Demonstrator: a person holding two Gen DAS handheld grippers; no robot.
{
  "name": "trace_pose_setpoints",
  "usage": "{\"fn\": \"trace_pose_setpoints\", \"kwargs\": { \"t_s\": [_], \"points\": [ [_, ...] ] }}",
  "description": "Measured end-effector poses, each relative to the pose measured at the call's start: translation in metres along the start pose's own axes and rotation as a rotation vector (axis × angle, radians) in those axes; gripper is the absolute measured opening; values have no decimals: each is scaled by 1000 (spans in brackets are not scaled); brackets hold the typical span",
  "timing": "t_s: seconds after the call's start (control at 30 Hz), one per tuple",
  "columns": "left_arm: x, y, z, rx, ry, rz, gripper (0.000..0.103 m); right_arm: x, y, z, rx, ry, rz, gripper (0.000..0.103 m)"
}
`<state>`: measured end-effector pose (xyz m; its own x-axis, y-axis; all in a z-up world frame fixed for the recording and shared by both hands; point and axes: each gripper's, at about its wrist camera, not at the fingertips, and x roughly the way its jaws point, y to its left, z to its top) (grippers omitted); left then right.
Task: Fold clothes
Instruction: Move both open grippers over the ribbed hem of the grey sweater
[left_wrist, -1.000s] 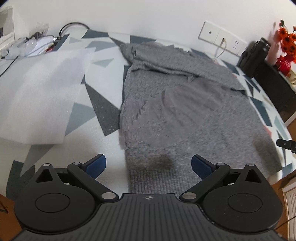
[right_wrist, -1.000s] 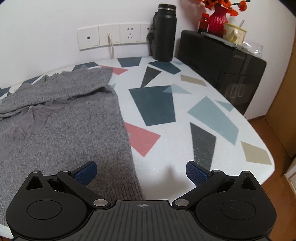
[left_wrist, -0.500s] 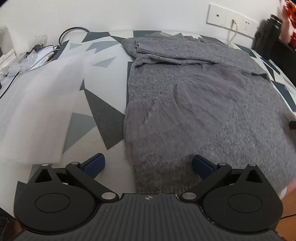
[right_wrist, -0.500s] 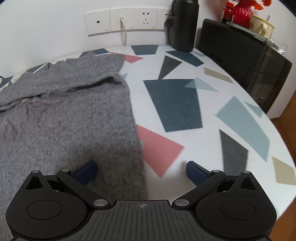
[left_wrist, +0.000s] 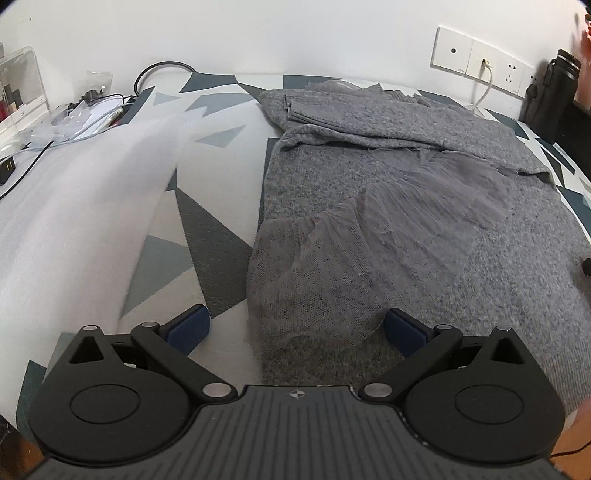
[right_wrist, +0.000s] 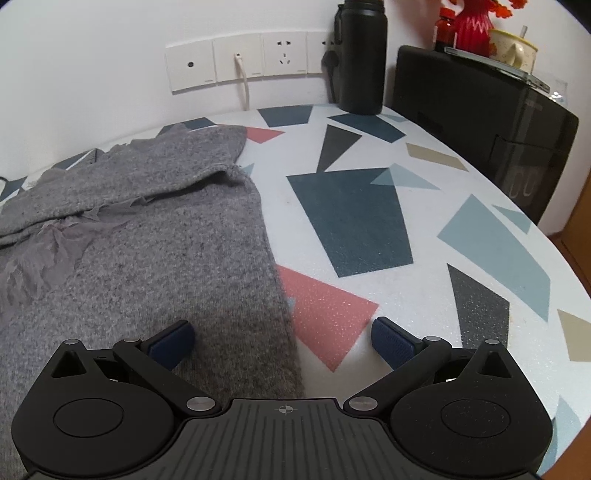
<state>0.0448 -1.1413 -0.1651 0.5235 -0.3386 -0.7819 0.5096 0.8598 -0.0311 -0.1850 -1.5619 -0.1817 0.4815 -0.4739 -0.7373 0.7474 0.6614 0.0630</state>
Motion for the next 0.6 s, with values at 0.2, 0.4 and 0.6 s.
{"fn": "trace_pose_setpoints", "kwargs": {
  "t_s": [0.2,0.4,0.6],
  "points": [
    [0,-2,1,0,13,9,103,0,2,-2,-11,-6,-9,102],
    [-1,-1,1,24,27,-5,103,-1,4,-2,-21,-1,-13,102],
    [-2,-2,1,14,36,2,103,-1,6,-3,-8,6,-26,102]
  ]
}}
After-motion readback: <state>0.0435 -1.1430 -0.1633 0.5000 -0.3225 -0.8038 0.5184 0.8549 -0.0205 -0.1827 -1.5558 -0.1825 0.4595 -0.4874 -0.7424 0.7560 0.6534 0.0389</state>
